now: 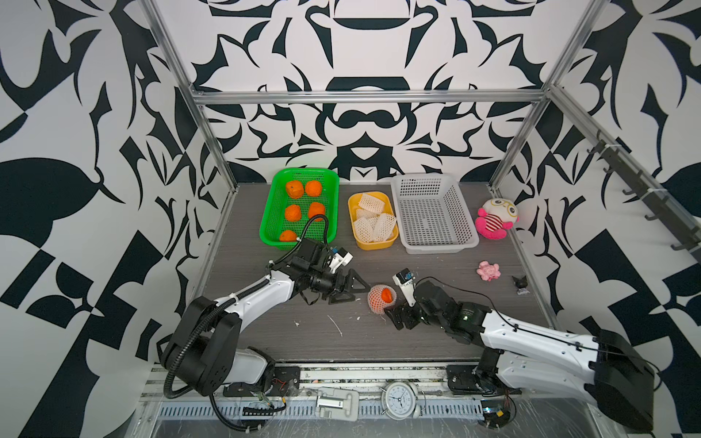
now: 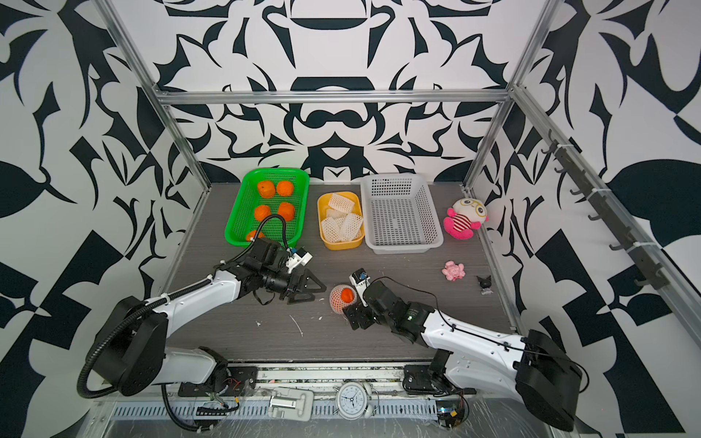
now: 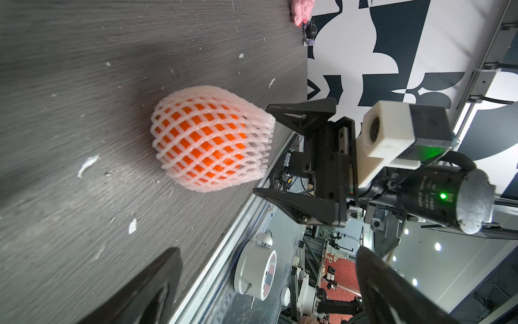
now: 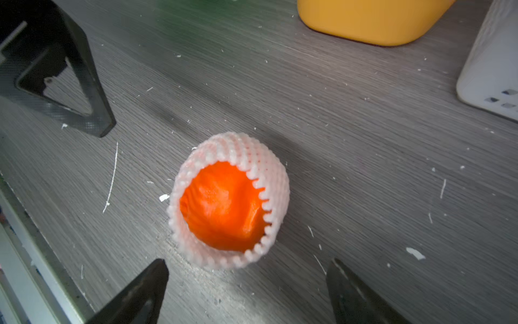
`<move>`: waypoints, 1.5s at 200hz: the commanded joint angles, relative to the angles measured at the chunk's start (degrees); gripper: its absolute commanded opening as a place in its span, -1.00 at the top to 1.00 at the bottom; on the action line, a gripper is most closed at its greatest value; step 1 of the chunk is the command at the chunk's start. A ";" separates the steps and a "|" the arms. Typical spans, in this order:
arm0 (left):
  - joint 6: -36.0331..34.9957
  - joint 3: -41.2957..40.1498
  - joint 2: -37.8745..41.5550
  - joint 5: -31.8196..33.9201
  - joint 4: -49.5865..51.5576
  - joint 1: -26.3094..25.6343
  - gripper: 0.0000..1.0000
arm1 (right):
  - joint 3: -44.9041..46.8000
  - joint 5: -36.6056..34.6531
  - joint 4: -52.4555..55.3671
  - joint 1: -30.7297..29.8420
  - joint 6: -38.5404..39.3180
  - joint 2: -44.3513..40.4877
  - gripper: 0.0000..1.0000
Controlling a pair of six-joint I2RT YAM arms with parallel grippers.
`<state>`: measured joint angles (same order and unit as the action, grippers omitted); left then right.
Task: Remove foam nets from oranges
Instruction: Remove the foam net from the orange.
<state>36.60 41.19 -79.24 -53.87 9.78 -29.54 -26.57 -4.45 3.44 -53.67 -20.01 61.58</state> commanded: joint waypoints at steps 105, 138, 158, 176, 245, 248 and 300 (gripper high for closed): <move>3.62 0.18 0.71 1.38 -4.82 0.42 -0.99 | 1.04 1.02 -12.35 0.14 6.70 5.54 -0.69; 4.82 -0.27 -0.14 1.32 -6.27 0.42 -0.99 | 0.61 1.01 -13.21 0.14 7.87 6.42 -0.60; 5.33 -0.73 0.10 1.48 -6.70 0.42 -0.99 | 0.64 1.02 -13.57 0.14 8.19 6.12 -0.52; 5.41 -0.84 0.23 1.66 -6.61 0.36 -0.99 | 0.73 1.35 -13.89 0.10 8.30 6.43 -0.45; 5.58 -0.58 -1.17 1.40 -6.99 0.47 -0.99 | 0.47 2.68 -14.60 0.13 8.05 6.88 -0.04; 5.54 -0.61 -1.18 1.42 -7.05 0.48 -0.99 | 0.44 2.71 -14.55 0.14 8.10 6.88 -0.02; 5.61 -0.94 -0.76 1.70 -6.88 0.45 -0.99 | 0.43 3.00 -14.20 0.08 8.23 5.58 0.23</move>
<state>42.04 40.80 -80.07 -52.29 3.66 -29.26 -25.65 -1.80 -9.28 -53.67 -11.92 68.42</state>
